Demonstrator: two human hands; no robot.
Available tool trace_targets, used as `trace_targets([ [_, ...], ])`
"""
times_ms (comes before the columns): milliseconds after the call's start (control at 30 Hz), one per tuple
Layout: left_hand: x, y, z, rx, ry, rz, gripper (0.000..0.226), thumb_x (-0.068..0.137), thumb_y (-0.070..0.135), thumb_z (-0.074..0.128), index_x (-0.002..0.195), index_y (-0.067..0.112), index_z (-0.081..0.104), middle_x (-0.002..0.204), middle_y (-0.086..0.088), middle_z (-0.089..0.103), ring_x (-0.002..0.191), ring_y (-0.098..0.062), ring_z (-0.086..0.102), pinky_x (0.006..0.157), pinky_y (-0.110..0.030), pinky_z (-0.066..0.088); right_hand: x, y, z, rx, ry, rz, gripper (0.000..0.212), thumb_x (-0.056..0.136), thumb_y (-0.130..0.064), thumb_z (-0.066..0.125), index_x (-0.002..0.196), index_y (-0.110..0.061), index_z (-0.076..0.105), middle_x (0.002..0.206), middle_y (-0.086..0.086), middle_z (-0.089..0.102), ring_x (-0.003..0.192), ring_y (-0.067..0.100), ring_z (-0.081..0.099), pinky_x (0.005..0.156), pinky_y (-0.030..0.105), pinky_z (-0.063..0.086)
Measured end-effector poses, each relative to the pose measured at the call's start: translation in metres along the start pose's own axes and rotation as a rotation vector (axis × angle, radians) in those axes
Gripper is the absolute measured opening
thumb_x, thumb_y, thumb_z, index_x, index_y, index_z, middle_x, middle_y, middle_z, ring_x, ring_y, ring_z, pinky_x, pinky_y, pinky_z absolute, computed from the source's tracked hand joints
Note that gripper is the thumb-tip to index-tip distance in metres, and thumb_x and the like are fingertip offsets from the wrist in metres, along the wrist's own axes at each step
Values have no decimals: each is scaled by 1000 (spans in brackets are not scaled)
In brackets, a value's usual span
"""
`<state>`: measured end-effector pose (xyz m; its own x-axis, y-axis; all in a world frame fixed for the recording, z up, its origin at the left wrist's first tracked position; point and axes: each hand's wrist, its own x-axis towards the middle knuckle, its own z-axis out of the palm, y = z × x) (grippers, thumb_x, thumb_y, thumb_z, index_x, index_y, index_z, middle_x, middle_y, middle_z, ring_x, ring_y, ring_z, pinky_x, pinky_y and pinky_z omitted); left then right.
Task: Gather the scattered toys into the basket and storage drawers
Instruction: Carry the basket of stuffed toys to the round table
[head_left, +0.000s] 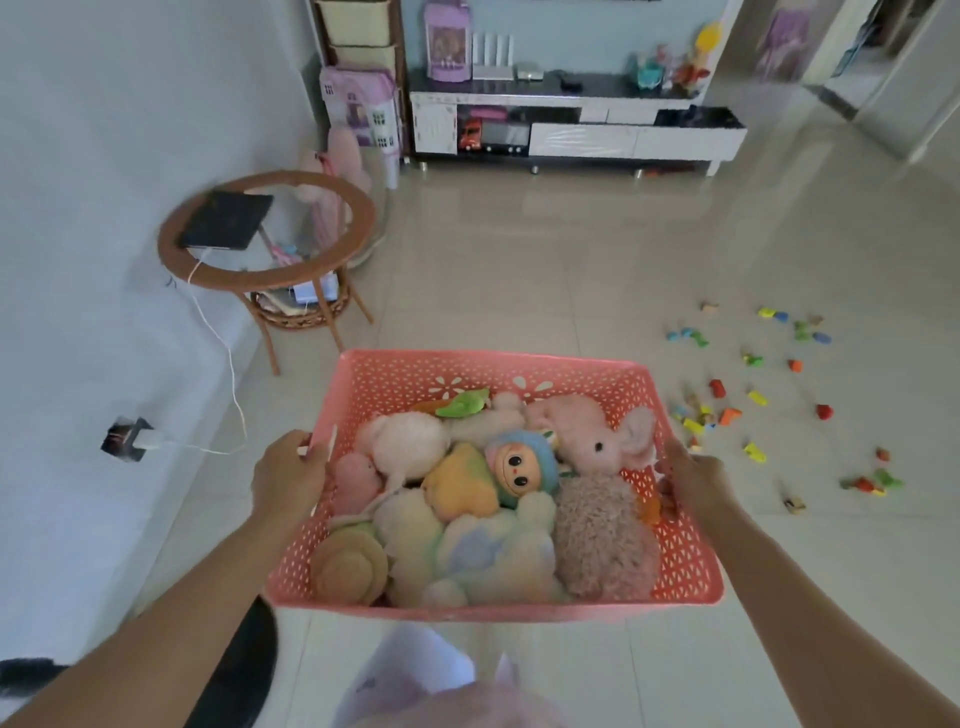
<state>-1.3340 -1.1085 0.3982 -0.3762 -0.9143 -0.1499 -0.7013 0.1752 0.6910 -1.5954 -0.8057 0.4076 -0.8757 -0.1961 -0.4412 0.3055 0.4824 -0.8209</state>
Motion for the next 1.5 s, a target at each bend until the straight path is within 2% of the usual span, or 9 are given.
trace_targets([
  [333,242,85,49,15,-44,63,29,90,37,49,89,12,62,80,-14,69,75,-35,66,75,-48,54,173,-108,93,21,97,43,46,93,-42,46,67,-4,54,47,7,48,40,19,43,47,27,38],
  [433,302,124,48,22,-59,120,23,89,26,49,84,8,63,74,-14,67,71,-35,65,72,-49,54,209,-147,112,55,118,28,45,94,-38,46,65,-5,53,44,5,48,40,19,43,48,28,38],
  [633,410,183,61,28,-60,171,21,90,22,51,76,8,59,72,-17,66,69,-35,65,69,-50,55,279,-213,145,74,177,40,43,95,-36,46,69,-2,55,44,6,48,30,14,43,37,18,37],
  [933,554,247,112,35,-16,91,25,94,22,46,77,6,57,71,-16,64,71,-35,63,69,-43,51,450,-316,203,24,62,29,43,96,-36,45,75,-1,56,52,8,47,34,14,42,38,18,36],
  [1067,609,269,112,-49,73,-6,25,93,21,49,80,3,60,76,-17,66,76,-35,63,72,-43,50,524,-394,234,-73,13,-33,43,96,-35,45,76,0,58,53,10,49,28,11,41,31,13,33],
  [1233,644,275,82,-353,249,-189,32,91,39,54,77,12,62,66,-8,66,61,-27,63,58,-35,53,583,-501,303,-172,-142,-164,44,92,-41,50,74,-2,60,56,9,53,36,17,46,46,25,39],
  [1367,665,257,47,-469,456,-327,25,90,33,56,81,12,66,65,-4,65,57,-20,60,60,-33,52,599,-559,377,-230,-344,-304,19,90,-11,56,79,4,60,50,7,53,32,8,46,37,16,39],
  [1433,671,243,28,-467,532,-363,27,91,33,55,76,12,64,65,-3,64,59,-22,59,60,-33,50,595,-581,416,-322,-403,-393,9,86,1,55,84,2,64,56,8,57,44,14,52,46,21,43],
  [1500,672,228,11,-452,601,-387,36,91,36,53,71,8,62,65,-9,63,60,-24,57,61,-38,50,589,-596,453,-385,-467,-441,18,82,9,52,92,1,65,69,12,62,58,21,55,57,29,48],
])
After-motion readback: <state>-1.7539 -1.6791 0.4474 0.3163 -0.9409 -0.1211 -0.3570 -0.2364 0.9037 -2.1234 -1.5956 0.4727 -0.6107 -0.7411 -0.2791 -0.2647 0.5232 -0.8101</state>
